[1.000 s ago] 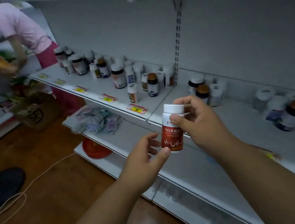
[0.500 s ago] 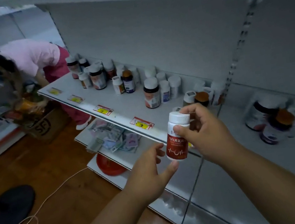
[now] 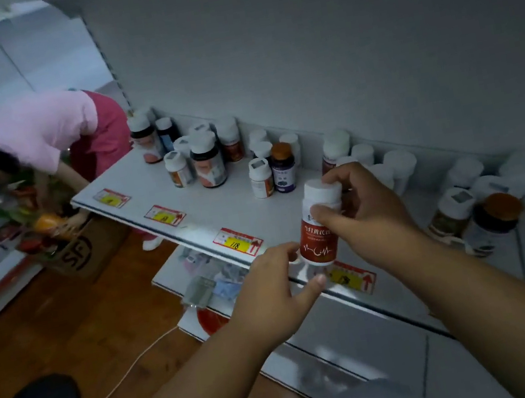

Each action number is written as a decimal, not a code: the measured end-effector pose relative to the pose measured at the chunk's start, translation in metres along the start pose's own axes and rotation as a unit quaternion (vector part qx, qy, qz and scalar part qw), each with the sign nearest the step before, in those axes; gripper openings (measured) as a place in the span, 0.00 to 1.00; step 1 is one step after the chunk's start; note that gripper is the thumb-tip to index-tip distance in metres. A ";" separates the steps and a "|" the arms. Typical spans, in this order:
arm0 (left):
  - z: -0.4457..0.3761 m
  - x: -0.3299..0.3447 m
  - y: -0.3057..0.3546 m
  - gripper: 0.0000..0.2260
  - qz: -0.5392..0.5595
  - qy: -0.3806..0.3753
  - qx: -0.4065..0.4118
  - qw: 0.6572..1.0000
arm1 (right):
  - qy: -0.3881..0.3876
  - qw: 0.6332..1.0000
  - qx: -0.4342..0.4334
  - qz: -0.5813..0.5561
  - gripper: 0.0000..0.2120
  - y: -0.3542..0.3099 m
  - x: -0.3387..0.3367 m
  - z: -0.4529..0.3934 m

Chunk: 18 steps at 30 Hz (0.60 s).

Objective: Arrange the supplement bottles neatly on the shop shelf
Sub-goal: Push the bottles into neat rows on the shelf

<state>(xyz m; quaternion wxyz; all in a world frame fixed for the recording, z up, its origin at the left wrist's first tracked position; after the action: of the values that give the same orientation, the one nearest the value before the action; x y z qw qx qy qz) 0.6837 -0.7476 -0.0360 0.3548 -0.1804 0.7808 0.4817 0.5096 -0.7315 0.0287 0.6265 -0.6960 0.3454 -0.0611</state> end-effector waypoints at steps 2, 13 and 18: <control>-0.026 -0.006 -0.020 0.32 -0.010 -0.021 0.041 0.999 | 0.036 0.999 0.021 0.003 0.20 0.003 0.015 -0.004; -0.080 0.013 -0.037 0.32 -0.008 -0.119 0.247 0.962 | 0.165 0.980 0.029 0.109 0.18 0.008 0.027 0.014; -0.079 0.047 -0.027 0.28 -0.040 -0.116 0.301 0.946 | 0.150 0.975 0.055 0.155 0.17 0.024 0.024 0.010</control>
<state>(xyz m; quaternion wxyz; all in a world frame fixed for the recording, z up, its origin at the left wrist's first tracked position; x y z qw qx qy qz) 0.6379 -0.8272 -0.0644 0.4994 -0.0397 0.8350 0.2274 0.5230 -0.7356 -0.0040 0.6064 -0.5817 0.5352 -0.0863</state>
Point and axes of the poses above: each hand's wrist, its own z-axis away from the middle knuckle, its own x-axis out of the palm, y = z × x, the point moved 5 cm from there along -z, towards the middle knuckle, and after that the axes turned 14 degrees about y, right-handed, at the moved point
